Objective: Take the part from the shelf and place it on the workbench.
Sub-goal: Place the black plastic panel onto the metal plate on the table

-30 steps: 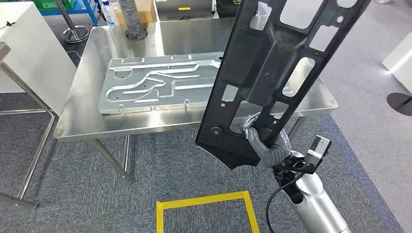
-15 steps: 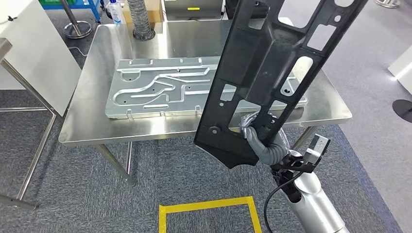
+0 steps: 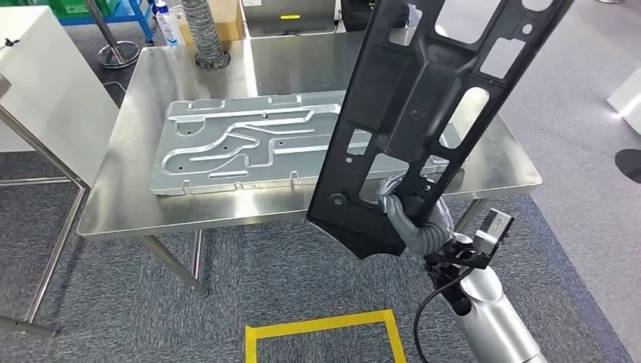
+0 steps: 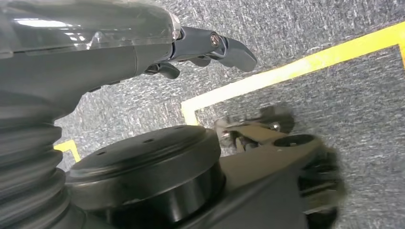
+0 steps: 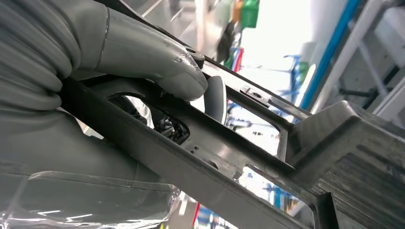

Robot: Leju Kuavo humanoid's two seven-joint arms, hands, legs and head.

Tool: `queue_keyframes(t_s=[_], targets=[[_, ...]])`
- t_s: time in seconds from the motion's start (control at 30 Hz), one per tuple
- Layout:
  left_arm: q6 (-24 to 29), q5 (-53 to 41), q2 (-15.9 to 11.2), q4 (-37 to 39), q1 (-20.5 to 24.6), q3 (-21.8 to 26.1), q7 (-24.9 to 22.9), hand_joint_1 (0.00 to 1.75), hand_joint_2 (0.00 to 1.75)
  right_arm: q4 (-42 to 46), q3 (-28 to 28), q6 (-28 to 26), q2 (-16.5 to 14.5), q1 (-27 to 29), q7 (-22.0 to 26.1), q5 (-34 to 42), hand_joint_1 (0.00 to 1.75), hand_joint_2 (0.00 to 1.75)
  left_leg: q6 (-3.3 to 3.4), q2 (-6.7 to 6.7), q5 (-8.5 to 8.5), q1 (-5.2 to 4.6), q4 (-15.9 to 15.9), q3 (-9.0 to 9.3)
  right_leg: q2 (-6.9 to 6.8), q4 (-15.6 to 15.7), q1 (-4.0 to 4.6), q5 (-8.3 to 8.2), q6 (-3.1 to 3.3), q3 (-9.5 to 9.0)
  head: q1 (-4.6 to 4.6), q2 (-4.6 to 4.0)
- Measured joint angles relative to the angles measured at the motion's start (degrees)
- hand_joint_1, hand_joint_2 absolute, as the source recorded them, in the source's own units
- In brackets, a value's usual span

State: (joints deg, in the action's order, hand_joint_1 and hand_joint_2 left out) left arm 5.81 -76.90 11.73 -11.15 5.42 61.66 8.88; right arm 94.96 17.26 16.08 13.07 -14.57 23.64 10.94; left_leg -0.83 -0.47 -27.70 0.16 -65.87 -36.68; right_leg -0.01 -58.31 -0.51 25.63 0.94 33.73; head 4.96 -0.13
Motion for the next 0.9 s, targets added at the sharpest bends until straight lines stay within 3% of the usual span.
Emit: queue_keyframes(t_s=[0.07,0.17,0.23,0.27,0.33,0.4,0.43,0.47,0.5,0.57,0.6,0.73,0.8,0.9], targets=[[-0.07,0.08,-0.04,0.0,-0.08,0.09,0.28,0.0,1.75,-0.15,-0.59,-1.24,0.01,-0.57,-0.1,-2.36,1.75,1.75,0.5,-0.01,2.11,-0.14,5.92,2.58,0.16,-0.38,0.13,0.29,-0.46,0.05,0.0,0.0],[-0.17,0.02,-0.09,0.0,-0.16,0.11,0.54,0.0,1.75,-1.1,-2.0,-2.31,-0.15,-2.74,-0.72,-7.39,1.75,1.75,1.43,0.0,2.14,-0.33,7.29,2.91,0.27,-0.39,0.18,0.16,-1.34,0.42,0.0,0.0],[-0.29,-0.14,-0.12,0.0,-0.19,0.11,0.72,0.0,1.75,-2.78,-3.52,-3.31,-0.65,-5.6,-1.09,-12.57,1.75,1.75,2.17,0.18,2.55,-0.23,7.97,3.11,0.31,-1.58,0.03,1.06,-1.83,0.97,-0.01,0.0],[-0.38,-0.24,-0.13,0.0,-0.16,0.11,0.79,0.0,1.75,-4.11,-4.39,-3.98,-0.96,-7.6,-1.15,-15.51,1.75,1.75,2.47,0.32,2.77,-0.15,8.28,3.21,0.32,-3.71,-0.04,2.34,-2.05,1.95,-0.01,0.0],[-0.6,-0.39,-0.17,0.0,-0.18,0.11,0.87,0.0,1.75,-7.87,-5.7,-5.55,-1.42,-12.2,-1.07,-21.67,1.75,1.75,2.71,0.67,2.89,-0.21,8.38,3.2,0.29,-10.92,-0.18,5.77,-2.4,5.42,-0.02,0.0],[-0.78,-0.42,-0.25,0.0,-0.25,0.11,0.91,0.0,1.75,-11.59,-6.1,-7.03,-1.58,-15.9,-0.96,-26.5,1.75,1.75,2.73,0.9,2.88,-0.24,8.32,3.21,0.28,-16.19,-0.25,7.0,-2.7,8.14,-0.02,0.0],[-0.84,-0.43,-0.28,0.0,-0.28,0.11,0.94,0.0,1.75,-13.25,-6.07,-7.51,-1.63,-17.57,-0.81,-28.45,1.75,1.75,2.68,0.93,2.85,-0.21,8.26,3.24,0.28,-15.88,-0.28,6.02,-2.77,8.15,-0.02,0.0],[-0.86,-0.44,-0.28,0.0,-0.31,0.1,1.01,0.0,1.75,-15.23,-5.92,-8.02,-1.81,-19.69,-0.61,-30.74,1.75,1.75,2.58,0.95,2.78,-0.17,8.12,3.26,0.27,-13.3,-0.34,4.09,-2.81,7.12,-0.02,0.0],[-0.88,-0.47,-0.28,0.0,-0.34,0.09,1.15,0.0,1.75,-17.77,-5.57,-8.87,-2.1,-22.57,-0.41,-33.91,1.75,1.75,2.4,1.04,2.66,-0.18,7.92,3.22,0.26,-9.38,-0.43,1.83,-2.82,5.49,-0.02,0.0],[-0.89,-0.65,-0.32,0.0,-0.26,0.03,1.57,0.0,1.75,-24.69,-3.84,-11.39,-2.8,-30.24,-0.15,-41.89,1.75,1.75,1.91,1.39,2.42,-0.46,7.41,2.89,0.37,-2.82,-0.34,-0.8,-2.51,2.87,-0.01,0.0],[-0.9,-0.8,-0.34,0.0,-0.19,-0.01,1.78,0.0,1.75,-28.23,-2.58,-12.77,-2.99,-33.9,-0.13,-45.78,1.75,1.75,1.68,1.55,2.39,-0.58,7.27,2.73,0.45,-1.37,-0.24,-1.1,-2.23,2.37,-0.01,0.0],[-0.98,-1.18,-0.37,0.0,-0.09,-0.26,2.11,0.0,1.75,-40.04,3.84,-16.53,-3.08,-44.1,-0.57,-57.48,1.75,1.75,0.52,1.43,1.86,-0.33,6.48,2.22,0.49,-0.69,0.01,-1.21,-0.65,2.24,-0.01,0.0],[-0.99,-1.24,-0.36,0.0,-0.07,-0.44,2.1,0.0,1.75,-45.77,7.77,-17.77,-2.98,-48.22,-0.76,-61.92,1.75,1.75,0.05,1.12,-0.51,-0.12,2.25,0.19,0.39,-0.48,-0.09,-1.33,-0.03,2.09,0.0,0.0],[-1.01,-1.13,-0.34,0.0,-0.07,-0.54,2.11,0.0,1.75,-53.11,12.98,-19.41,-2.72,-51.8,-0.97,-66.35,1.75,1.75,-0.12,1.01,-4.51,0.05,-8.32,-4.99,0.25,-0.51,0.27,-1.16,0.43,1.88,0.0,0.0]])
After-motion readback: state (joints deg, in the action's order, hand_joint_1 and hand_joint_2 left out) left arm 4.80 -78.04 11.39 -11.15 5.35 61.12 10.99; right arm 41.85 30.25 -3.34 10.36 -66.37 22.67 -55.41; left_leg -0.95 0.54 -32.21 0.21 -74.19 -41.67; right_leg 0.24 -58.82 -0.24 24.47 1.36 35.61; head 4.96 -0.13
